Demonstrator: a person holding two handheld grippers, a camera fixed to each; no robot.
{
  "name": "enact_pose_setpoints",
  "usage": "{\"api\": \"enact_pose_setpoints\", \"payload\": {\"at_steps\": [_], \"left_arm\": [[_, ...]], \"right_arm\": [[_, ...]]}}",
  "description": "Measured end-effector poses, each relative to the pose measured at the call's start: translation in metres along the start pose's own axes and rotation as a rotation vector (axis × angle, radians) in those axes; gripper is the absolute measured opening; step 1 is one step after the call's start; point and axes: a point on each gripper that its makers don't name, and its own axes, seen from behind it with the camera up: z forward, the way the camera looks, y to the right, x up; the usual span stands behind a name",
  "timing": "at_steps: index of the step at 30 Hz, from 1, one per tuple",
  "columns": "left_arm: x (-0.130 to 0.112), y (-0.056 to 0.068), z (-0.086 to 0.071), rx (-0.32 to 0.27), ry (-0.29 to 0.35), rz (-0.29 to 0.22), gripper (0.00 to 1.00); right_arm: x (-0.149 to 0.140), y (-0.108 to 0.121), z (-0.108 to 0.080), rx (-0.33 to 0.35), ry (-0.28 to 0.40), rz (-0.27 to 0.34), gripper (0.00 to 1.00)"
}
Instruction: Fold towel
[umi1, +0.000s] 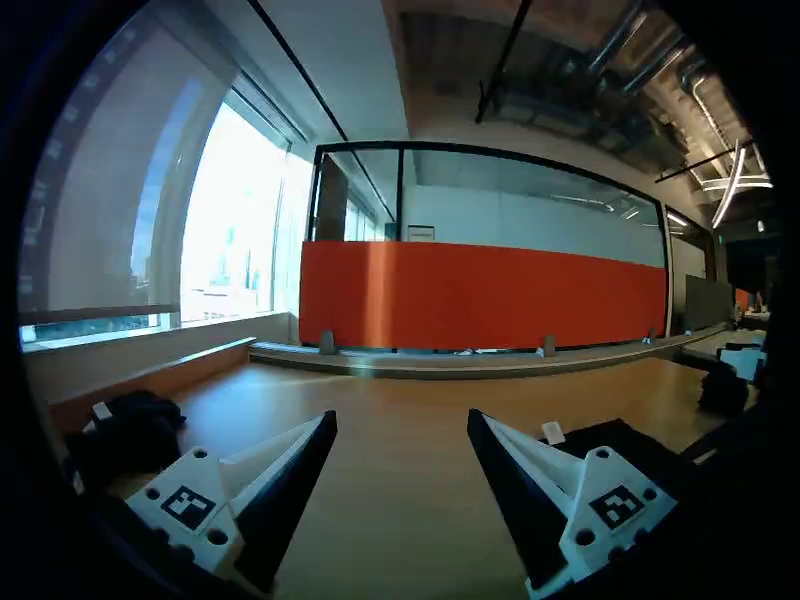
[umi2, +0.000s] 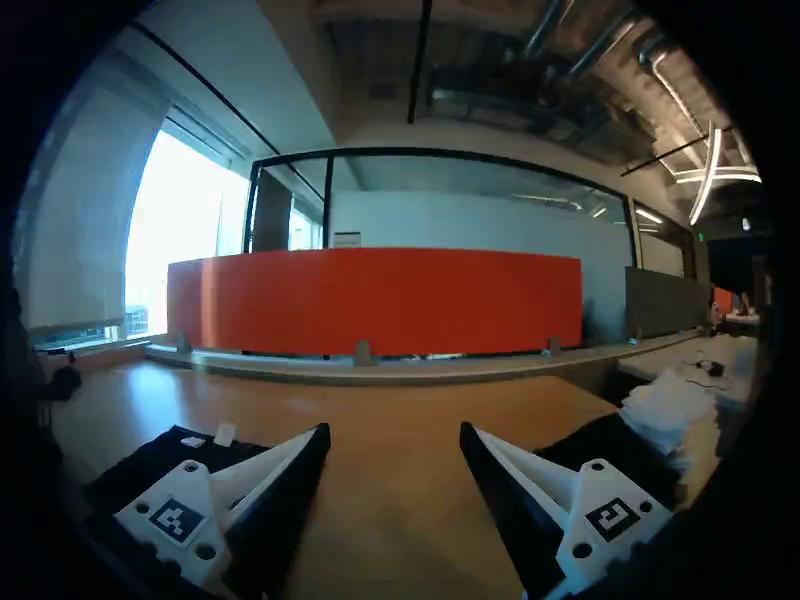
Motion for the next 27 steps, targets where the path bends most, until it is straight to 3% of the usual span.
{"api": "enact_pose_setpoints", "payload": {"at_steps": [18, 27], "left_arm": [[0.129, 0.007, -0.005, -0.02, -0.01, 0.019, 0.97], [0.162, 0.013, -0.007, -0.03, -0.032, 0.007, 0.97]], "right_arm": [[0.122, 0.0, -0.01, -0.031, 0.013, -0.014, 1.0], [0.161, -0.004, -0.013, -0.028, 0.022, -0.024, 1.0]]}}
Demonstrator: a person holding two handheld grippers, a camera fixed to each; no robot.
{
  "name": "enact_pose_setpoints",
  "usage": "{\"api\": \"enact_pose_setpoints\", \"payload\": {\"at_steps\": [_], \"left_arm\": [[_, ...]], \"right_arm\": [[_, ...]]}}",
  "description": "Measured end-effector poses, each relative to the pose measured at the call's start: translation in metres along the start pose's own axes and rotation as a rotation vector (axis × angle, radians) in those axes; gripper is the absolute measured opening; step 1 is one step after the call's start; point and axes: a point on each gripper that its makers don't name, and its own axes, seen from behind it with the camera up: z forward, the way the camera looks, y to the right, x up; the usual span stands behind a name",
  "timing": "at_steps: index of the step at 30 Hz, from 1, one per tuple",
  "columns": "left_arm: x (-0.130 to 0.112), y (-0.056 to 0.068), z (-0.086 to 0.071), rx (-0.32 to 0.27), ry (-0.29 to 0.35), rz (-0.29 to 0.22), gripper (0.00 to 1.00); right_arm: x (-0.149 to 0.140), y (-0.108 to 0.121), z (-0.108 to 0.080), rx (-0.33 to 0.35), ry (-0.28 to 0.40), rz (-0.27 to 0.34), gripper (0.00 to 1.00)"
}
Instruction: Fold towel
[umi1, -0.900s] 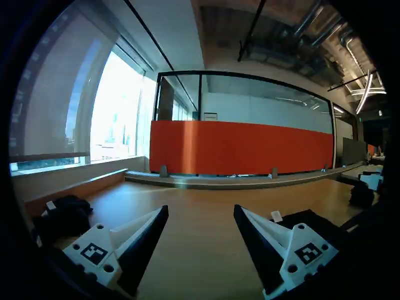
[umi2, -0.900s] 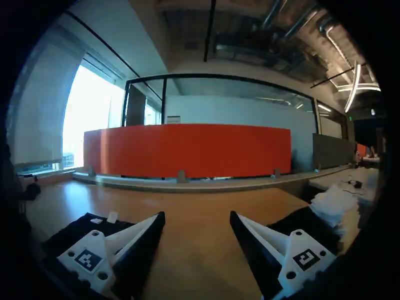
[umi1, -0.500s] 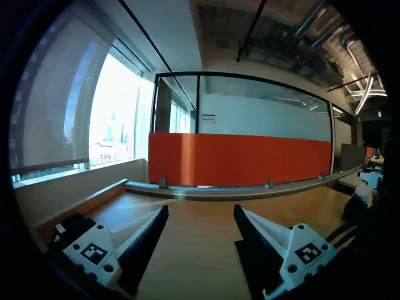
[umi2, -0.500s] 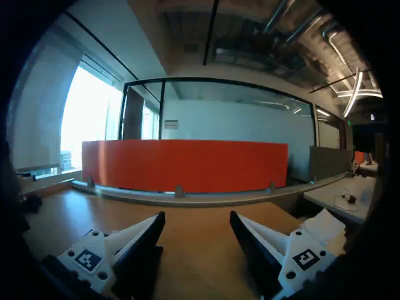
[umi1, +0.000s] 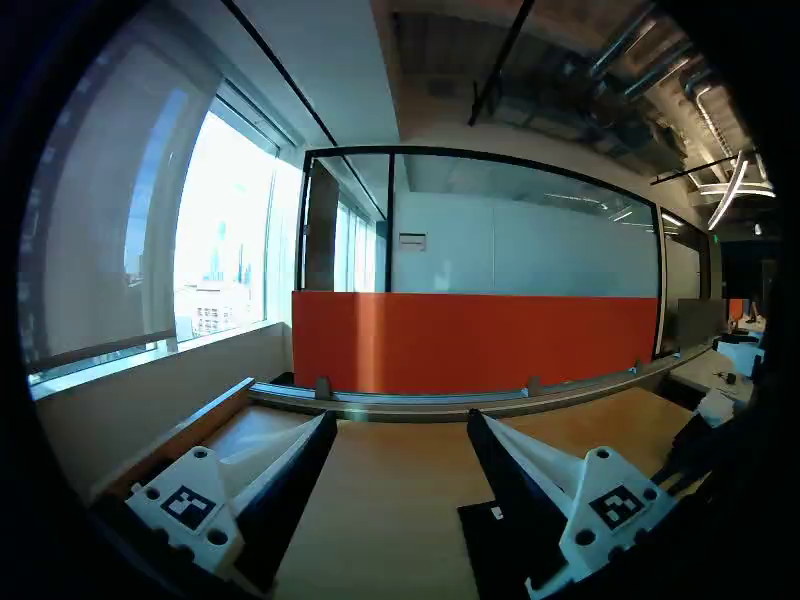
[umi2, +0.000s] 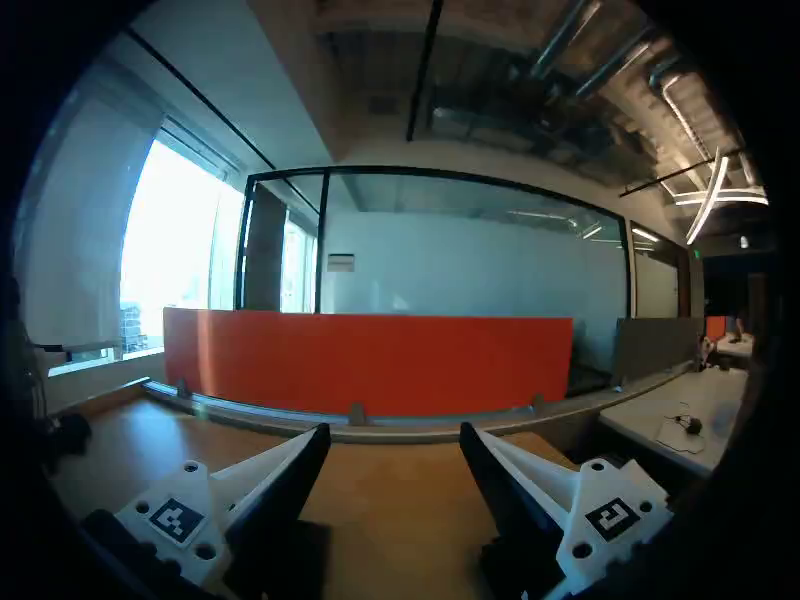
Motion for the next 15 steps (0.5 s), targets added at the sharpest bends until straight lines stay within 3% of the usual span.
{"api": "enact_pose_setpoints", "payload": {"at_steps": [8, 15], "left_arm": [[0.015, 0.006, -0.002, -0.031, -0.02, 0.02, 0.97], [0.013, 0.023, -0.003, -0.116, -0.075, 0.031, 0.97]], "right_arm": [[0.017, -0.006, 0.0, 0.027, -0.012, -0.013, 1.0], [0.011, -0.032, -0.003, 0.148, -0.071, -0.07, 1.0]]}}
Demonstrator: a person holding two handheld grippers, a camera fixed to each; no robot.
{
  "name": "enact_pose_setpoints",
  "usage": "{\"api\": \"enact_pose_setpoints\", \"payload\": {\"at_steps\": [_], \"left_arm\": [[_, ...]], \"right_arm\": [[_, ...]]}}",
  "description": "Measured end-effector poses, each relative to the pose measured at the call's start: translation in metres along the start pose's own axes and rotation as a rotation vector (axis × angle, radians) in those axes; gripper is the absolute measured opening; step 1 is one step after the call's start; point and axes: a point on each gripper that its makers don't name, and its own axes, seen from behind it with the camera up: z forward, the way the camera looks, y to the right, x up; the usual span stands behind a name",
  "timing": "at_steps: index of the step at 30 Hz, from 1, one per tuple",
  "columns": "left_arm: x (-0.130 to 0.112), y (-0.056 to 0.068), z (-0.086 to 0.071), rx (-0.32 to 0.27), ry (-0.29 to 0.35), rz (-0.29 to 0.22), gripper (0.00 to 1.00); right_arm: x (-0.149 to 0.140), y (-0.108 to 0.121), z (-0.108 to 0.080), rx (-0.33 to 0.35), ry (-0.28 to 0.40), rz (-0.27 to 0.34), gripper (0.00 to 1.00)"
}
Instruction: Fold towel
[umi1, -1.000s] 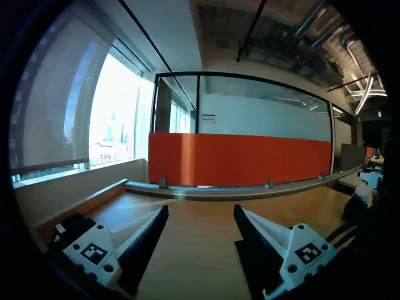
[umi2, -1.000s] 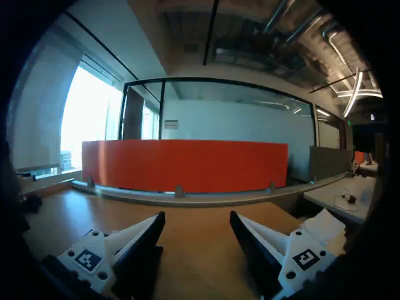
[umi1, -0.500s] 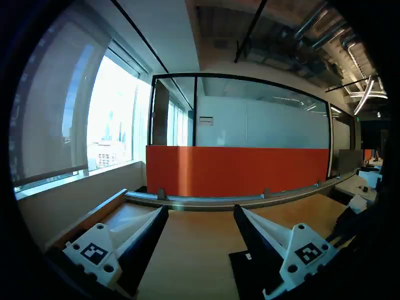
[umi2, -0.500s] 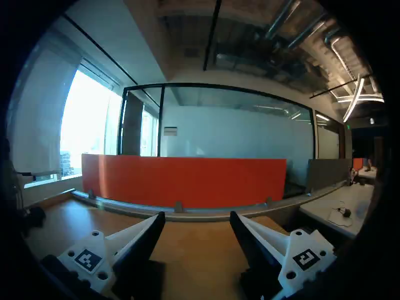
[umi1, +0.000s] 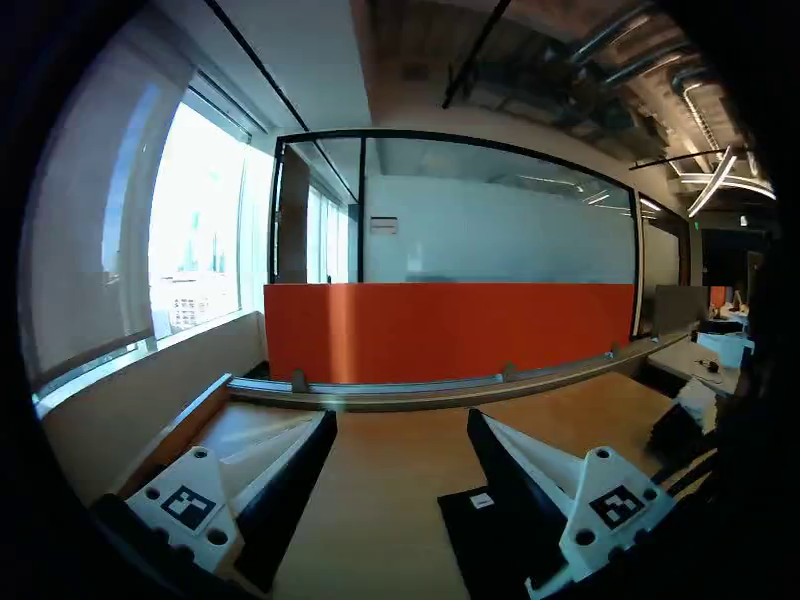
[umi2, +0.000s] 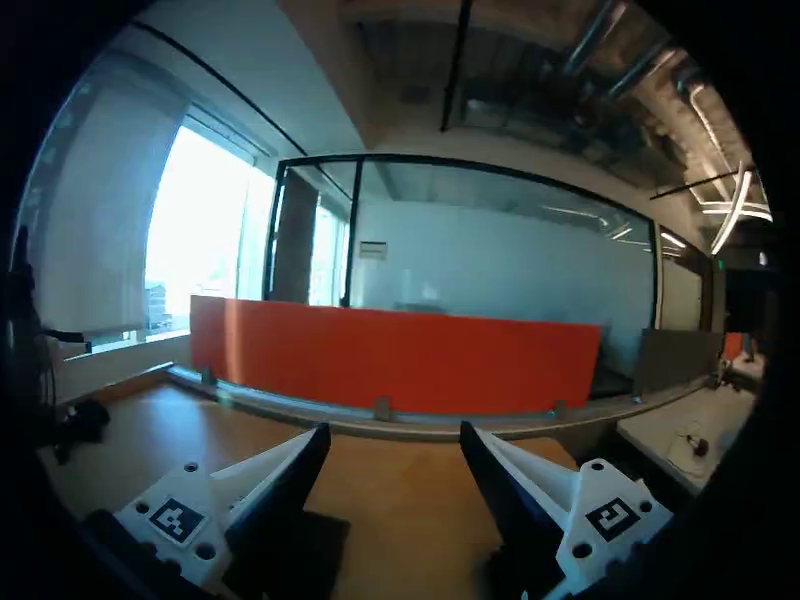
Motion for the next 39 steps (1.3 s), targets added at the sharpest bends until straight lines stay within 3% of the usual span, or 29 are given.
{"api": "enact_pose_setpoints", "payload": {"at_steps": [9, 17, 27, 39], "left_arm": [[-0.016, 0.038, -0.001, -0.167, -0.085, 0.031, 0.97], [-0.035, 0.056, -0.001, -0.253, -0.156, 0.074, 0.97], [-0.06, 0.07, 0.002, -0.298, -0.203, 0.107, 0.97], [-0.114, 0.082, 0.003, -0.325, -0.263, 0.143, 0.97]], "right_arm": [[-0.022, -0.038, -0.002, 0.173, -0.118, -0.058, 1.0], [-0.039, -0.062, -0.008, 0.3, -0.219, -0.133, 1.0], [-0.062, -0.069, -0.01, 0.353, -0.289, -0.164, 1.0], [-0.114, -0.078, -0.017, 0.377, -0.363, -0.16, 1.0]]}}
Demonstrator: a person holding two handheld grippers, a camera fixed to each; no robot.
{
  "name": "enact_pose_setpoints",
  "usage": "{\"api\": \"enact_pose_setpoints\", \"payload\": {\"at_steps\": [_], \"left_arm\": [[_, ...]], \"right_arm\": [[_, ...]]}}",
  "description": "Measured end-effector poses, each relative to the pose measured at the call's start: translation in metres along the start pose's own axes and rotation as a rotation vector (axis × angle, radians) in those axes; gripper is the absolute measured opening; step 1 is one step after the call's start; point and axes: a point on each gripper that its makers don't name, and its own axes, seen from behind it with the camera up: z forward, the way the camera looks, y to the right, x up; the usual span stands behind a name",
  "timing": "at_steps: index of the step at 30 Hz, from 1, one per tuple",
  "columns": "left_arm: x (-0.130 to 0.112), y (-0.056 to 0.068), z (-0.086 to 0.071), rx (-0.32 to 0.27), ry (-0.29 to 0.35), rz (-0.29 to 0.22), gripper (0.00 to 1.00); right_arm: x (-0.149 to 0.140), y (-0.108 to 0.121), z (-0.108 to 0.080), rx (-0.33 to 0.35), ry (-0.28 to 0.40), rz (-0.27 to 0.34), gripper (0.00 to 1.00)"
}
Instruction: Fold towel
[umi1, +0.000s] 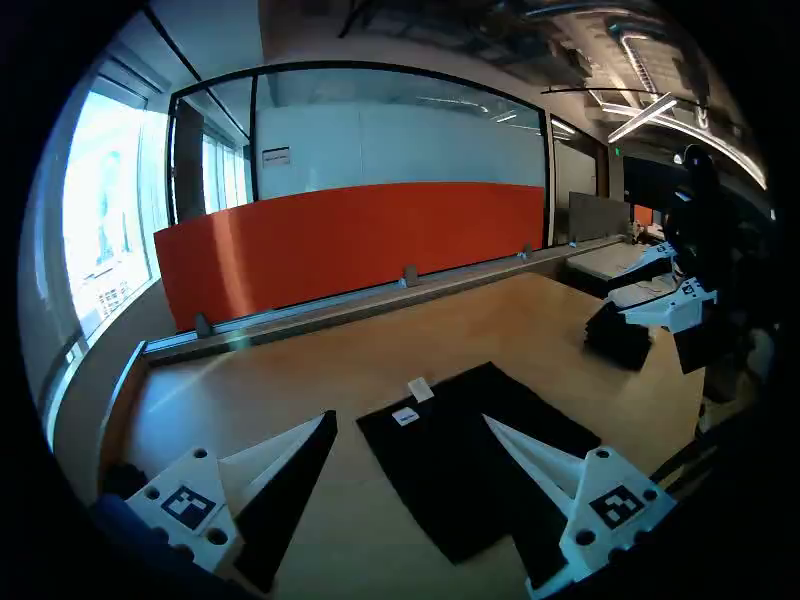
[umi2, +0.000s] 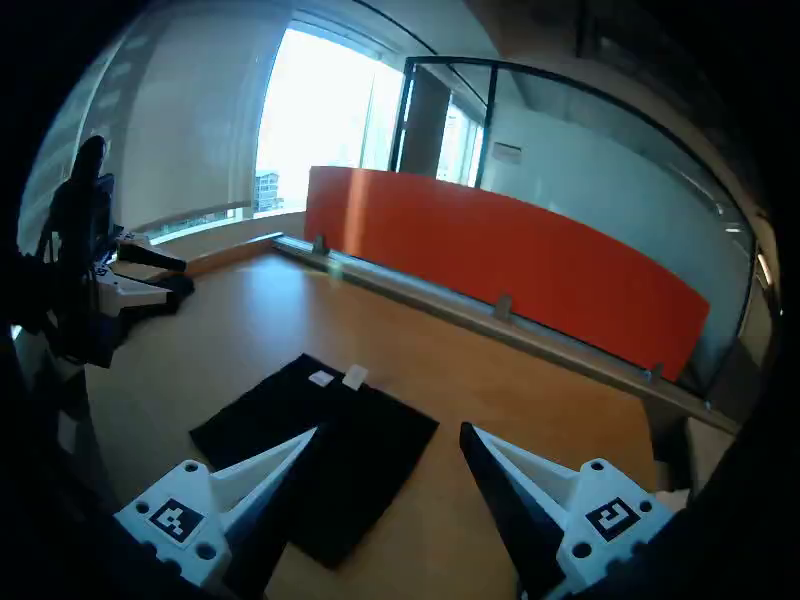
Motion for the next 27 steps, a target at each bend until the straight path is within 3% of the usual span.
{"api": "enact_pose_setpoints", "payload": {"at_steps": [11, 27], "left_arm": [[-0.059, 0.017, 0.019, -0.024, -0.081, 0.036, 0.97], [-0.138, 0.035, 0.035, -0.061, -0.209, 0.031, 0.97]], "right_arm": [[-0.047, -0.015, 0.015, 0.017, -0.044, 0.037, 1.0], [-0.118, -0.039, 0.042, 0.059, -0.133, 0.031, 1.0]]}}
